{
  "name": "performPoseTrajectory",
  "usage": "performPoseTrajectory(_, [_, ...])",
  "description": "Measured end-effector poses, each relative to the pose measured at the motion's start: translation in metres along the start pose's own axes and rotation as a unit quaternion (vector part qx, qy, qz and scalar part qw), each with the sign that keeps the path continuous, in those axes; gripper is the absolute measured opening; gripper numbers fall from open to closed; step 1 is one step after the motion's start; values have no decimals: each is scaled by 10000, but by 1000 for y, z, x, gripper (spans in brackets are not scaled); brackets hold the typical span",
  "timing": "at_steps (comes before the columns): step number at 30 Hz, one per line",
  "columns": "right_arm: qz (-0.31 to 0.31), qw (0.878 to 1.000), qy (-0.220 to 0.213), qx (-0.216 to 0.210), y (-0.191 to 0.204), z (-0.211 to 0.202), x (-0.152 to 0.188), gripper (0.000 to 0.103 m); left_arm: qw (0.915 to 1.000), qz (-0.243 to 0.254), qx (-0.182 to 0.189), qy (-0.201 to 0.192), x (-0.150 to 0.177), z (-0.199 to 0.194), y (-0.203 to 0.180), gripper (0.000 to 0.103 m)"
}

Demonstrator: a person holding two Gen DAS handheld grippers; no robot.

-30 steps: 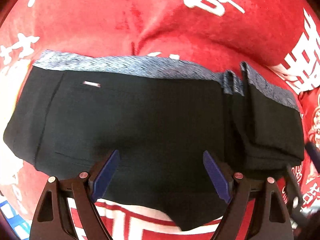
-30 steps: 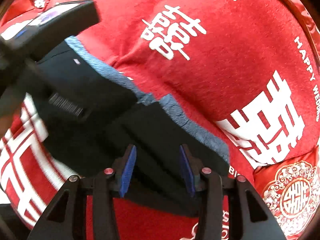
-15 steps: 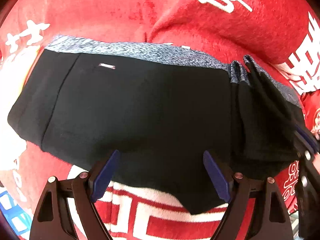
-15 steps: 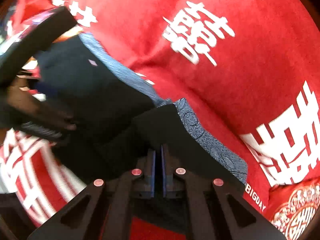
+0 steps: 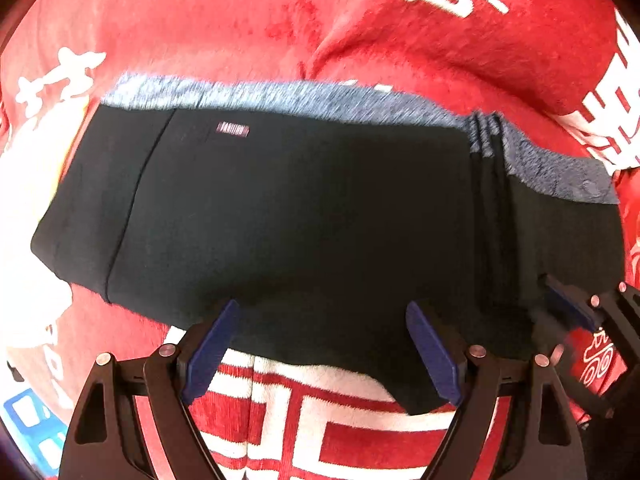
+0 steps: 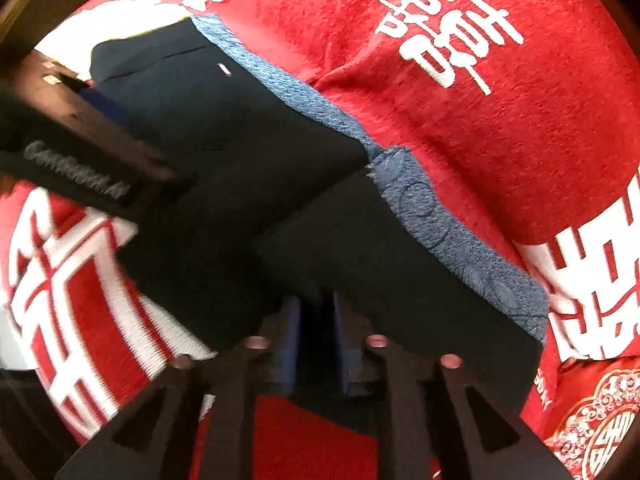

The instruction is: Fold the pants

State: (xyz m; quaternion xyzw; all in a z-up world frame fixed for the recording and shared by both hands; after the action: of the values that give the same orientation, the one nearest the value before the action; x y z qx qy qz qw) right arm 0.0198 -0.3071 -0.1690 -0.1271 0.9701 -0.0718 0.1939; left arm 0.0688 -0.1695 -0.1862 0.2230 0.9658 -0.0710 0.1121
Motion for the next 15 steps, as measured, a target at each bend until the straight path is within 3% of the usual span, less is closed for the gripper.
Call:
performPoseTrajectory(1, [184,9997,-41,-173,-6,-6,0,41,10000,46,5,-53,-6,-2,-4,87])
performPoseTrajectory(3, [763,9965,-212,-264,-26,-25,5,41,9997,178,41,-154,-16,-9,-13,87])
performPoseTrajectory(6, [2092,9770,-399,-117,-81,-49,18,39,9991,332,110,-224,-33,-16,-30,87])
performPoseTrajectory(9, [3453,9378,-341,78,-149,-48,45,20,9979,443,287,-371,-53,-23,-58,86])
performPoseTrajectory(12, [4581,8888,-2,130,-212,-23,79,13,9958,600,489,-490,-75,-23,-94,86])
performPoseTrajectory(13, [4792,8776,31,130,-227,-17,85,12,9950,665,540,-510,-81,-21,-105,87])
performPoseTrajectory(15, [4829,8756,77,104,-245,-4,86,12,9931,833,590,-578,-92,-12,-132,87])
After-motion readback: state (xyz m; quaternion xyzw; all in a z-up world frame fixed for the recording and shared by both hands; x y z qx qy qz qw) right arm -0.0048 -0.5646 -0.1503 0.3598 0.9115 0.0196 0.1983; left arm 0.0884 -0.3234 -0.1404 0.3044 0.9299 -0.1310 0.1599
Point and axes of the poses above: each gripper's, at about its wrist camera, not at the fingertips, and z roughly the way its jaws point, y to its left, x to its underside, the point moved 4 cm from there along z, roughly the way its jaws point, and after that the axes turned 5 degrees about -y, right-handed, at the moved point
